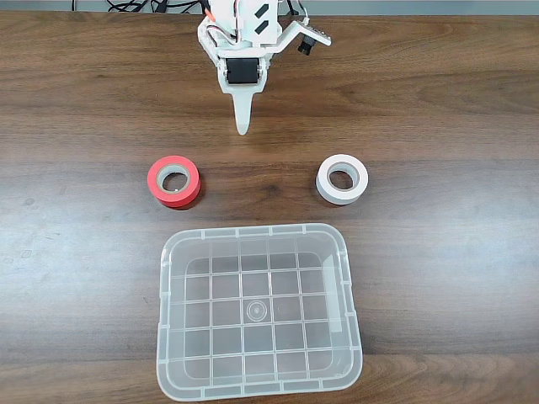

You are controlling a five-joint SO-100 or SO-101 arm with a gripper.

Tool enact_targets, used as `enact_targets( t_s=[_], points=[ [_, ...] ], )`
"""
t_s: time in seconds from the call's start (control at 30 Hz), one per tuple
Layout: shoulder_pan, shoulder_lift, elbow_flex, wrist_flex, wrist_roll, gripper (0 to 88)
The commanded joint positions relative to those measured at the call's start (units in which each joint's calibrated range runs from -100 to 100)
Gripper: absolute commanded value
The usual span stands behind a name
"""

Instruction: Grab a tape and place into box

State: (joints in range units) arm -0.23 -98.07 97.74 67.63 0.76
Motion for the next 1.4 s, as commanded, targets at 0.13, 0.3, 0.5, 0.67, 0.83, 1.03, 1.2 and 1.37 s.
enact_targets(
  t_s=[0.13, 0.3, 0.5, 0.67, 0.83, 1.03, 1.2, 1.37],
  points=[
    [16.90, -0.72, -1.07, -5.98, 0.56, 1.1],
    [25.02, -0.88, -1.07, -6.75, 0.61, 1.1],
    [26.05, -0.72, -1.16, -8.04, 0.67, 1.2],
    [25.98, 0.17, -4.05, -7.70, 2.93, 1.3],
    [24.37, 0.25, -9.22, -7.35, 5.67, 1.3],
    [22.10, 6.36, -15.70, -7.10, 6.47, 1.3],
    [22.17, 24.14, -26.92, -8.04, 6.25, 1.3],
    [22.39, 44.33, -43.39, -8.04, 6.41, 1.3]
  ],
)
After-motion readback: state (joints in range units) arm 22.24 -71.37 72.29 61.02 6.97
